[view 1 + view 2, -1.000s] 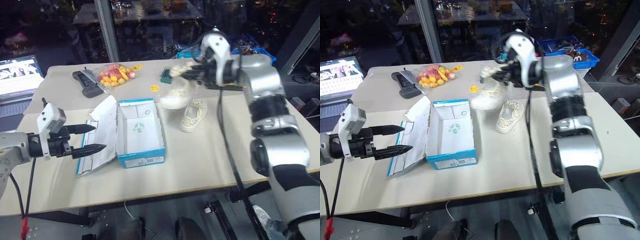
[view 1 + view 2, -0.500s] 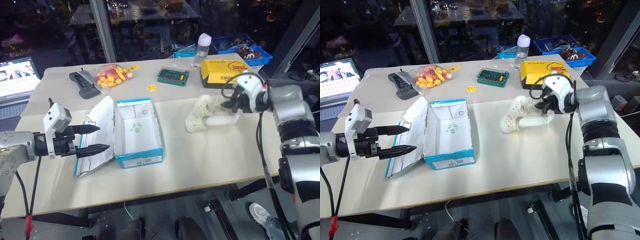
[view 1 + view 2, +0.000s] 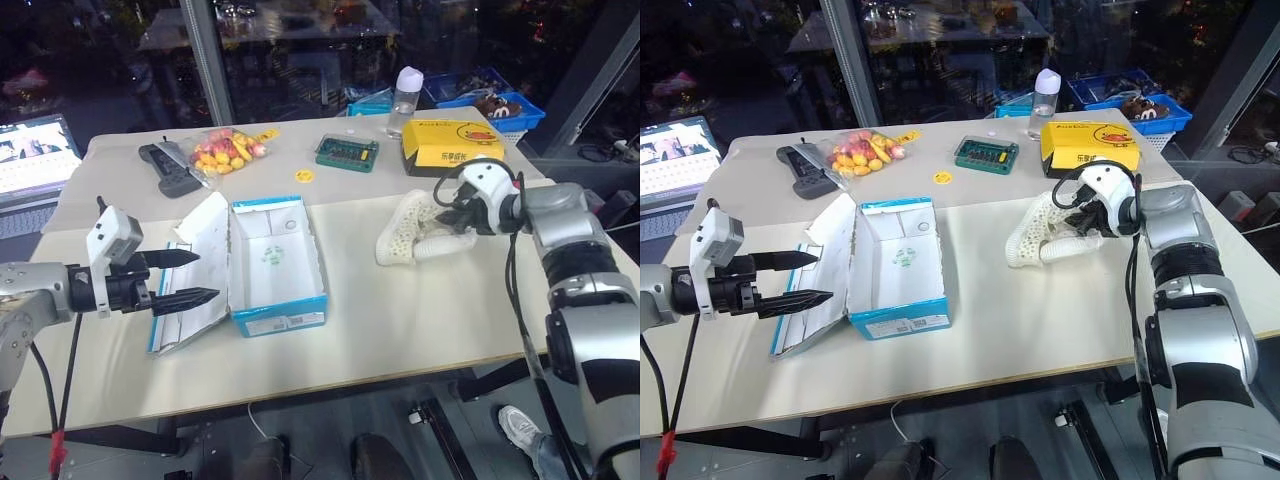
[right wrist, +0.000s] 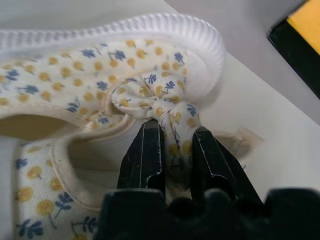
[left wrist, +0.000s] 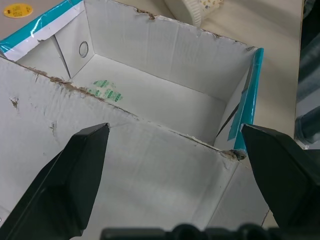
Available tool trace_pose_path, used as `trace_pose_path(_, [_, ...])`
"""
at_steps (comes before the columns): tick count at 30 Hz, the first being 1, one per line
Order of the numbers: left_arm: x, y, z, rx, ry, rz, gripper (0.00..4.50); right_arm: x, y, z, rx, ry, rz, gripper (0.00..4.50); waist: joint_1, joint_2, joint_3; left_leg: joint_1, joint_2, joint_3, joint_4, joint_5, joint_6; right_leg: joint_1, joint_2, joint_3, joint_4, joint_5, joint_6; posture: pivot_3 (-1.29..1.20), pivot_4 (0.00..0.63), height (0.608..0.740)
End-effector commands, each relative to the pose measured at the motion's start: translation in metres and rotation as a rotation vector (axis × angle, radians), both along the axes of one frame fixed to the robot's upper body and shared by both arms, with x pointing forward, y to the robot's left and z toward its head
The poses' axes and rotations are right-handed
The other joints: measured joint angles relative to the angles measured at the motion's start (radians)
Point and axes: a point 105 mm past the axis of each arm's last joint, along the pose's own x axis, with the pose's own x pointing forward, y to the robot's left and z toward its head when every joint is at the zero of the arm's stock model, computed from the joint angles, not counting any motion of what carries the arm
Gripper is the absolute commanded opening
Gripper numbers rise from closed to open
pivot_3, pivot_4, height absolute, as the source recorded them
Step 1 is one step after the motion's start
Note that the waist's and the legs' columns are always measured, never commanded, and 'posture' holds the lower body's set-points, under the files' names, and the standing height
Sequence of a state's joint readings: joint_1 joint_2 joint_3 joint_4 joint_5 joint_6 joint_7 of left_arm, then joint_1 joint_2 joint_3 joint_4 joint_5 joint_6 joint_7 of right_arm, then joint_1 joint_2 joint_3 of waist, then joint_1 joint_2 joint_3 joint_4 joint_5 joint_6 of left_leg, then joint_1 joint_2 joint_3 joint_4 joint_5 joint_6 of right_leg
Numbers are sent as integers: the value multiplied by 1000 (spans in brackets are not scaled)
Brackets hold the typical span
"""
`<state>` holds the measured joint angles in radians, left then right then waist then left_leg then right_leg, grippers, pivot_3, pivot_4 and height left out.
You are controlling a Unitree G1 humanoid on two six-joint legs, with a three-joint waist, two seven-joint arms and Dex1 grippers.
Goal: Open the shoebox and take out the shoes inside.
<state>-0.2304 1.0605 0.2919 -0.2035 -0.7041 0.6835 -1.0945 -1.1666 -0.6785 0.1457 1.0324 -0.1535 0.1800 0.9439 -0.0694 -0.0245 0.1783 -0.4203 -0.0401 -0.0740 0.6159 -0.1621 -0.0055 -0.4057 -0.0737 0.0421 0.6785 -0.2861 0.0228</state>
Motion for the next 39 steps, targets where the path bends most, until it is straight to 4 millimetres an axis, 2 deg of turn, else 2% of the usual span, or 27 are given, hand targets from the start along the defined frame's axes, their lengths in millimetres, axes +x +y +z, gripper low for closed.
trace_pose_path(1, [0, 2, 11, 17, -39, 4, 4500, 1, -4, 10, -10, -44, -11, 709, 0, 0, 0, 0, 0, 0, 0, 0, 0, 0, 0, 0, 0, 0, 0, 0, 150, 740])
trace_pose_path(9, [0, 2, 11, 19, -37, -2, 4500, 2, 27, 75, 200, -186, 70, 709, -4, 0, 0, 0, 0, 0, 0, 0, 0, 0, 0, 0, 0, 0, 0, 0, 150, 740])
trace_pose_path(14, [-1, 2, 10, 19, -33, -4, 4500, -4, 36, 111, 304, -248, 115, 709, -1, 0, 0, 0, 1, 0, 0, 0, 0, -1, 1, 0, 0, 0, 0, 0, 150, 740])
trace_pose_path(16, [-2, 2, 9, 18, -31, -3, 4500, -8, 36, 119, 305, -258, 133, 709, 1, 0, 0, 0, 0, 0, 0, 0, 0, -1, 0, 0, 0, 0, 0, 0, 150, 740])
trace_pose_path(18, [-3, 2, 8, 16, -29, -3, 4500, -9, 33, 114, 261, -247, 125, 709, 3, 0, 0, 0, 0, 0, 0, -1, 1, 0, 0, 0, 0, 0, 0, 0, 150, 740])
trace_pose_path(24, [-3, 2, 6, 11, -24, -2, 4500, -2, 12, 81, 119, -188, 41, 709, 11, 0, 0, -1, 0, 0, 0, -1, 1, -1, -1, -1, -1, 0, 0, 0, 150, 740])
trace_pose_path(32, [-4, 3, 6, 17, -18, -1, 4500, -1, 4, 75, 101, -177, 17, 709, 0, 1, 0, -1, 0, 0, 0, -1, 1, -1, 0, 0, -1, 0, 0, 0, 150, 740])
trace_pose_path(35, [-5, 4, 6, 22, -17, 1, 4500, -4, 7, 85, 153, -184, 42, 709, 0, 1, 0, -1, 0, 0, 0, -1, 1, -1, 0, 0, -1, 0, 0, 0, 150, 740])
trace_pose_path(37, [-6, 4, 7, 23, -20, 4, 4500, -4, 6, 83, 137, -178, 41, 709, 0, 1, 0, -1, 0, 0, 0, -1, 1, -1, 0, 0, -1, 0, 0, 0, 150, 740])
trace_pose_path(39, [-6, 5, 7, 23, -20, 7, 4500, -3, 5, 71, 107, -151, 38, 709, 1, 1, 0, -1, 0, 0, 0, -1, 1, -1, 0, 0, -1, 0, 0, 0, 150, 740])
